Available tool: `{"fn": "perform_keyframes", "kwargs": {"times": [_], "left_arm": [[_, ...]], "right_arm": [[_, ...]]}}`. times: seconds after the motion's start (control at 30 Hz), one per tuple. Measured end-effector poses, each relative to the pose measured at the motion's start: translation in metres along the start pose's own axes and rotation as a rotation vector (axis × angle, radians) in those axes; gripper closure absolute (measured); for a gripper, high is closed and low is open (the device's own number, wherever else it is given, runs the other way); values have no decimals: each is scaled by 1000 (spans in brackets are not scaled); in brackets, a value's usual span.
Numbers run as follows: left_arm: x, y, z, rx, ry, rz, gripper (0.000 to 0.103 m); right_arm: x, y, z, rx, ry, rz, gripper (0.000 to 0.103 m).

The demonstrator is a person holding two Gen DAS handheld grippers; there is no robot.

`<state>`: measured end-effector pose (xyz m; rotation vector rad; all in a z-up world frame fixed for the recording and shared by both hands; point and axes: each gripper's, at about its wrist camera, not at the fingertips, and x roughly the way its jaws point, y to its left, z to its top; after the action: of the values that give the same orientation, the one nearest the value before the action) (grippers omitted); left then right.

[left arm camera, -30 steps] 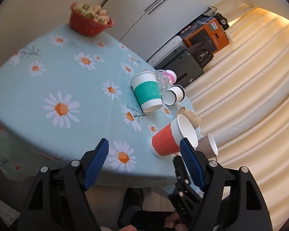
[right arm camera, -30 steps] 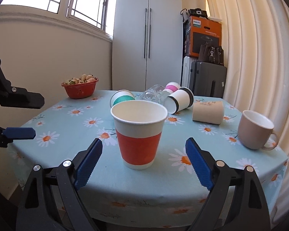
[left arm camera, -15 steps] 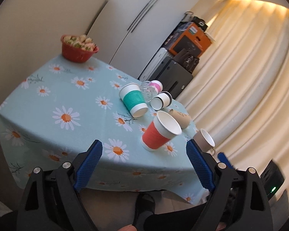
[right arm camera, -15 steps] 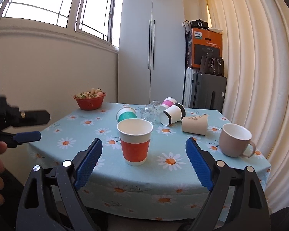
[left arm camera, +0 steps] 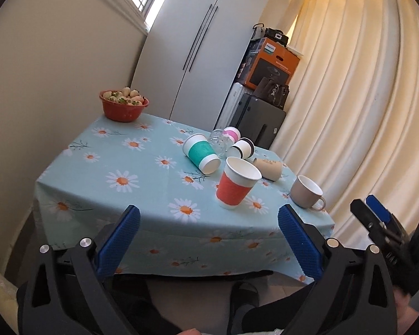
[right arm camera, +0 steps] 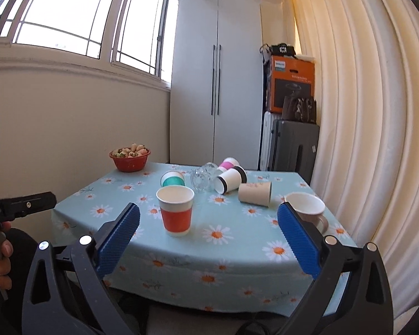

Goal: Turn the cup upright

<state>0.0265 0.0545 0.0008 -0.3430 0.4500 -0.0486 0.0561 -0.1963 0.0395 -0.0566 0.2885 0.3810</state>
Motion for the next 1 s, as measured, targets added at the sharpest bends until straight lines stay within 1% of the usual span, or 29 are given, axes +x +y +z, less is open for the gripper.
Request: {"fn": "perform_keyframes", "kwargs": {"times": [0.2, 0.3, 0.4, 0.5, 0.63, 0.8, 1.0], "left_arm": [[-18, -14, -11, 76, -5, 54, 7], [-27, -21, -16, 118, -23, 80, 7], [-35, -28, -20, 158, -54, 93, 7], [-38, -32, -23, 182, -67, 115, 7], [-40, -33, -24, 195, -82, 121, 7], [-35, -31, -23, 187, -62, 130, 7], [-30, -32, -25, 201, -44, 136, 7]], "right_arm": [[-29, -17, -2, 26, 7, -17, 5], [-38, -22, -4, 39, 4, -26, 5], [-43, -22, -5, 35, 2, -31, 5], [-42, -16, -9, 7, 19, -39, 5], [-39, -6, -12, -40, 17, -59, 5], [-36, 0, -15, -66, 23, -70, 5], [-27, -2, -17, -49, 52, -74, 5]]}}
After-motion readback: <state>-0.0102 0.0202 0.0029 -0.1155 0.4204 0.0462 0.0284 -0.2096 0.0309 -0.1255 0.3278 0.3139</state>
